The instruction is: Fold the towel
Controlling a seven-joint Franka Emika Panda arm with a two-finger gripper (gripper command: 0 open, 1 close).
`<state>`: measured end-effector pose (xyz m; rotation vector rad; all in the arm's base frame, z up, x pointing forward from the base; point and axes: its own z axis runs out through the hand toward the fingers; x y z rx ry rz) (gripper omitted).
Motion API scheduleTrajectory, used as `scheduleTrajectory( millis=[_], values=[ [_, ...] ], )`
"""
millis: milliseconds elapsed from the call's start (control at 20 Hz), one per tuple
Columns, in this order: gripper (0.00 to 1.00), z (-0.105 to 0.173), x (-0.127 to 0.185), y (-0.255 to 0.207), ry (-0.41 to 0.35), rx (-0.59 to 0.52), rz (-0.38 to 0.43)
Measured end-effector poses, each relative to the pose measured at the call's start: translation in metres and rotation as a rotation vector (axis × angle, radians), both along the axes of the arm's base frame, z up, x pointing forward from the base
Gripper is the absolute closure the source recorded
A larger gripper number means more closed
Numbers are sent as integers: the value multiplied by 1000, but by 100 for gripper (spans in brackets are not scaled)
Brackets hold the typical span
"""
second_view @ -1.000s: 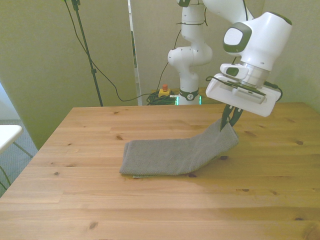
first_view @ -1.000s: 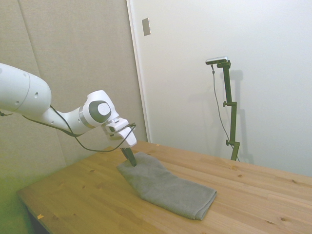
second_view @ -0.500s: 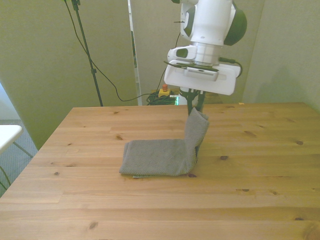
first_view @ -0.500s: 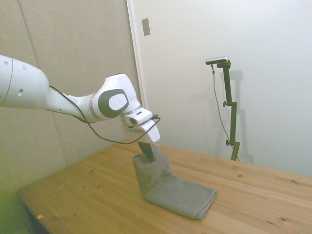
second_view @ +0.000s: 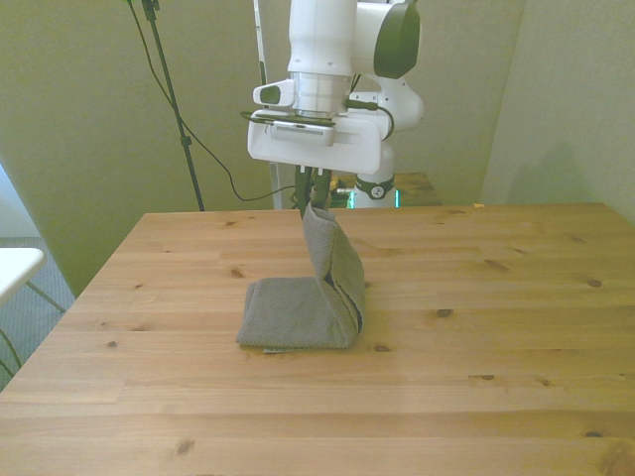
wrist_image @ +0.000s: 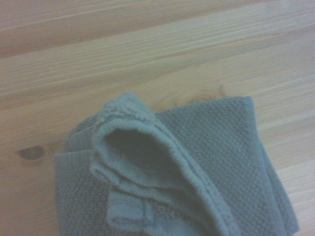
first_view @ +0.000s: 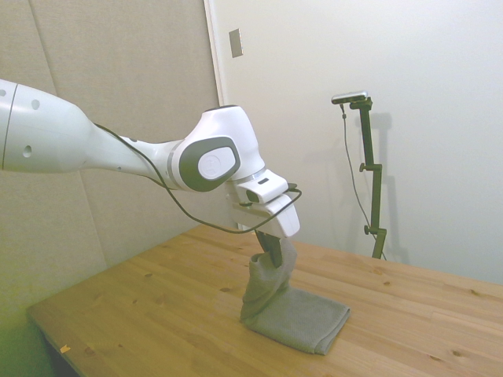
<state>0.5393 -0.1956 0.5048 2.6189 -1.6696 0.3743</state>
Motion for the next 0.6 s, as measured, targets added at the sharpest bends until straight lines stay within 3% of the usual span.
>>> scheduleTrajectory(
  millis=[300,600],
  values=[
    [100,-8,-21,-59,-1,33,-52],
    [100,-44,-4,-75,-69,121,13]
  ],
)
